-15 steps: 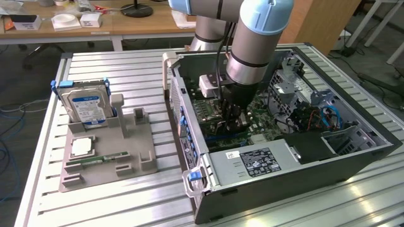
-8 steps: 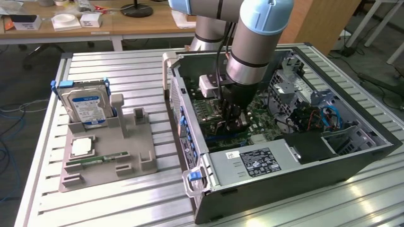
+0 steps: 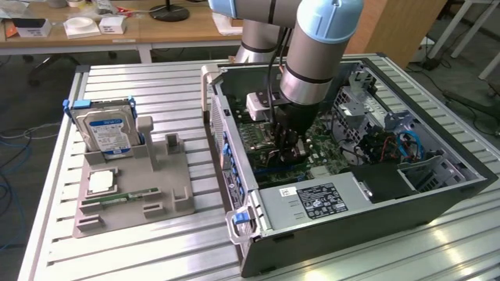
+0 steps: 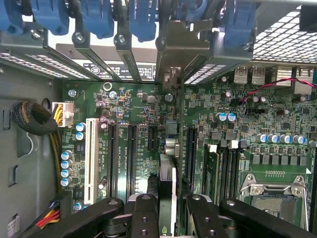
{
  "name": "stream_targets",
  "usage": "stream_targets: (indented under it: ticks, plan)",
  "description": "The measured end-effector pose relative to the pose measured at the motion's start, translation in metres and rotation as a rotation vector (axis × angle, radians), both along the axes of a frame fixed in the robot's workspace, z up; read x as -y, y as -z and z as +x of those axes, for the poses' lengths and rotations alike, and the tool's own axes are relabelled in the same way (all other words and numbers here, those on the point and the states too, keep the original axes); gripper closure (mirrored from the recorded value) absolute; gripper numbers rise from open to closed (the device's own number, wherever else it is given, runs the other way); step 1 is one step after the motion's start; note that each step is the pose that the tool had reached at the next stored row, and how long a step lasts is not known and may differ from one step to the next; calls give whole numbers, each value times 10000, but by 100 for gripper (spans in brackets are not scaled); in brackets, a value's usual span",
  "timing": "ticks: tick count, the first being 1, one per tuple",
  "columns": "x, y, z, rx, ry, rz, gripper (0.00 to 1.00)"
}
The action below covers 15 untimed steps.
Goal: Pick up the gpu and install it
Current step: 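Insert the gpu into the slot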
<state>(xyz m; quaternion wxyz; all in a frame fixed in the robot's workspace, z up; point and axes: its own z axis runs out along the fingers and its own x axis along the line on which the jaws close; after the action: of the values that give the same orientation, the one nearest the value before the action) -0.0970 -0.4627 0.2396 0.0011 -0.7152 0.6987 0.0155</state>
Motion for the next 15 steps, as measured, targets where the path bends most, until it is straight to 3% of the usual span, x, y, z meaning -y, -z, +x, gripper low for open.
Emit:
stream_targets:
  ticks: [15]
  plan:
    - [0,0,21,0,1,6,73]
